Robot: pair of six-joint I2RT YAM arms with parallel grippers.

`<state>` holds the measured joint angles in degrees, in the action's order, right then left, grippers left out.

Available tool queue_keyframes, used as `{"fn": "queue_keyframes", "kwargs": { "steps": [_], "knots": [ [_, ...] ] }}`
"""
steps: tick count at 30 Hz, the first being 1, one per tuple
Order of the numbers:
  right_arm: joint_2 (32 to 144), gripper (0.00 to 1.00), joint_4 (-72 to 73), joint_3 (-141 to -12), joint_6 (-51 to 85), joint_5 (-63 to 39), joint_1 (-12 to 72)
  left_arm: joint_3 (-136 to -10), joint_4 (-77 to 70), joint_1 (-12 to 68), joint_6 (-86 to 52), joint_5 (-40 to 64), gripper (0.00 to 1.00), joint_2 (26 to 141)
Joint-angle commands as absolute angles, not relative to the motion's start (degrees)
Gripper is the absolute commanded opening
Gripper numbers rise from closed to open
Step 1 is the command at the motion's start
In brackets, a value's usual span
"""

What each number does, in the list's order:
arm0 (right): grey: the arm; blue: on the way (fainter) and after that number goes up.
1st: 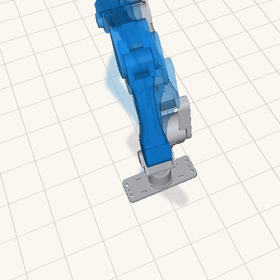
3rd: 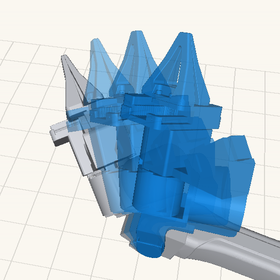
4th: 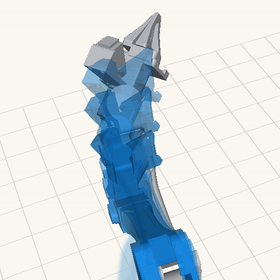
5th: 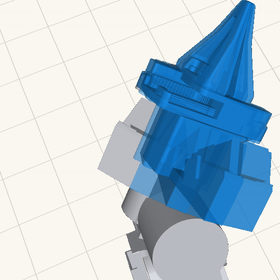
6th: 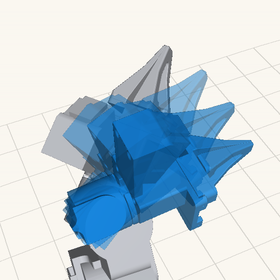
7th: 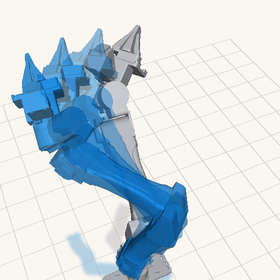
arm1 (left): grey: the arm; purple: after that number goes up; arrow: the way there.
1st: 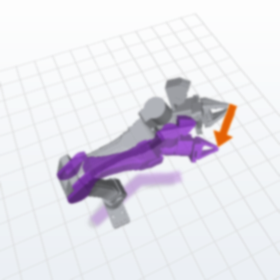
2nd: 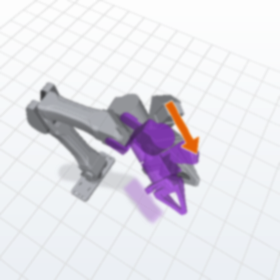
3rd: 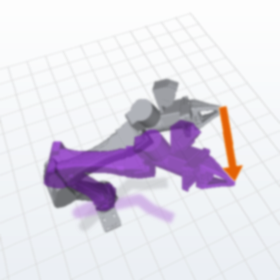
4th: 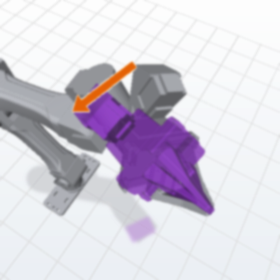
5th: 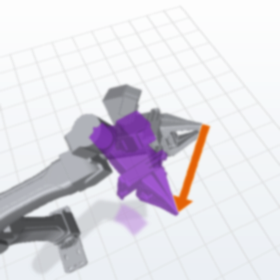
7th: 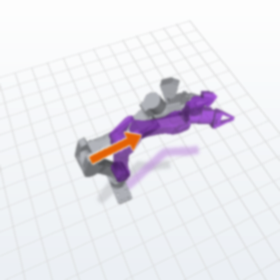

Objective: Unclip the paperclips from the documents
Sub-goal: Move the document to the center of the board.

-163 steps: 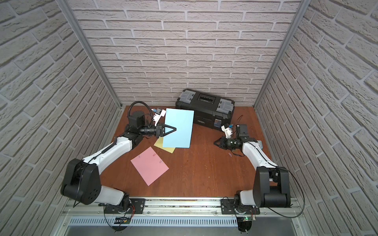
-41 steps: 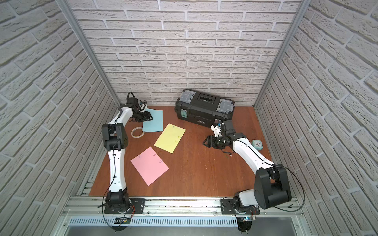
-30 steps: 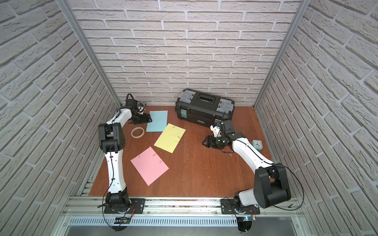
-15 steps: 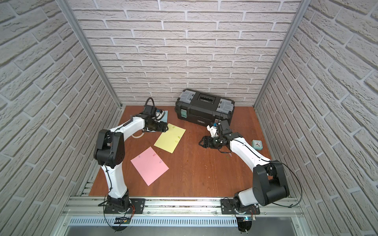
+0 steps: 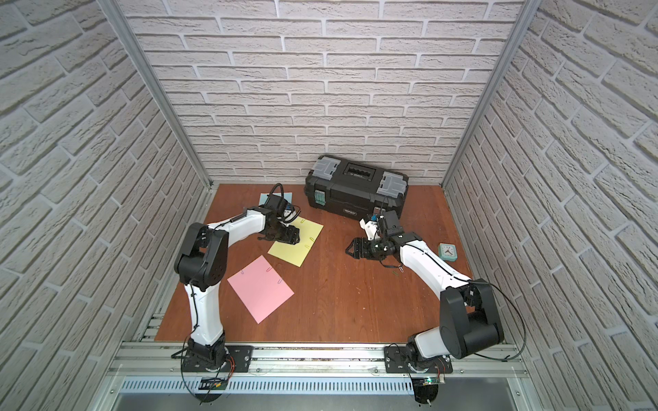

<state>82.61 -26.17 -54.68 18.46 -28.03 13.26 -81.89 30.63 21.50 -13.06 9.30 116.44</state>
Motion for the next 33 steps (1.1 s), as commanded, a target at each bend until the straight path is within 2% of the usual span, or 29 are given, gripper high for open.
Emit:
{"fn": "queue_keyframes", "kwargs": {
  "steps": [1,17,24,33],
  "knots": [
    [81.04,0.76,-24.31,-54.18,17.97,-28.38,13.62,-82.17,35.15,23.39,-13.7,11.73,0.74,118.07],
    [83.6,0.76,-21.82,-53.97,18.45,-28.83,13.8,-82.5,40.07,33.34,-17.59,19.57,0.72,117.53],
    [88.25,0.76,-19.8,-56.48,17.29,-27.89,14.84,-78.02,29.79,31.71,-21.67,22.95,0.76,108.26],
    [98.23,0.76,-17.27,-61.76,16.28,-27.02,17.93,-67.32,16.51,23.19,-30.0,21.01,0.77,102.75]
  ]
}}
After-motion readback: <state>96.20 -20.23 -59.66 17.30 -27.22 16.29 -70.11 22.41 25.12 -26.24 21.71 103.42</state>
